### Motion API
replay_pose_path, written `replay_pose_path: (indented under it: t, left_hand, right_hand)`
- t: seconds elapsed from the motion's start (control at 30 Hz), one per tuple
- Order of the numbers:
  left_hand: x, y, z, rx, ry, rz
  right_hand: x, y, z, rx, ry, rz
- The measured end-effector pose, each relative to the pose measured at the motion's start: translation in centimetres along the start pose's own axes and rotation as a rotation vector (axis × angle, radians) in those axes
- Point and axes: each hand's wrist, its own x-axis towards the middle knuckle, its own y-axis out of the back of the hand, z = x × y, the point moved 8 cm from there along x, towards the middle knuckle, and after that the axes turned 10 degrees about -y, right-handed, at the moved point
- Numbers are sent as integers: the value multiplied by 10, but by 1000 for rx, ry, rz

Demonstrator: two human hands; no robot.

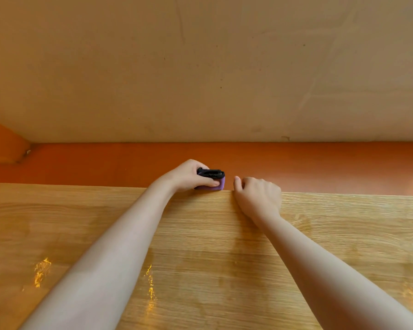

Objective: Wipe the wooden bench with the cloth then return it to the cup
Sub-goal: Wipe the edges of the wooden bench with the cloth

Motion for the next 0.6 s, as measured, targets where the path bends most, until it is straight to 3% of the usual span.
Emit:
replay_pose_path:
  t: [0.1, 0.23, 0.4, 0.6]
  left_hand:
    - [7, -3, 8, 22, -52, -8]
    - [9, 26, -1, -80, -122, 115]
    - [6, 14, -28, -57, -116, -90]
    - [-7, 41, -58, -14, -104, -178]
  right_hand:
    - [-2, 2, 1, 2, -15, 23]
    - [-3, 6, 1, -11, -53, 47]
    - [-4, 9, 2, -38, -108, 60]
    - [-6, 11, 2, -68, -134, 91]
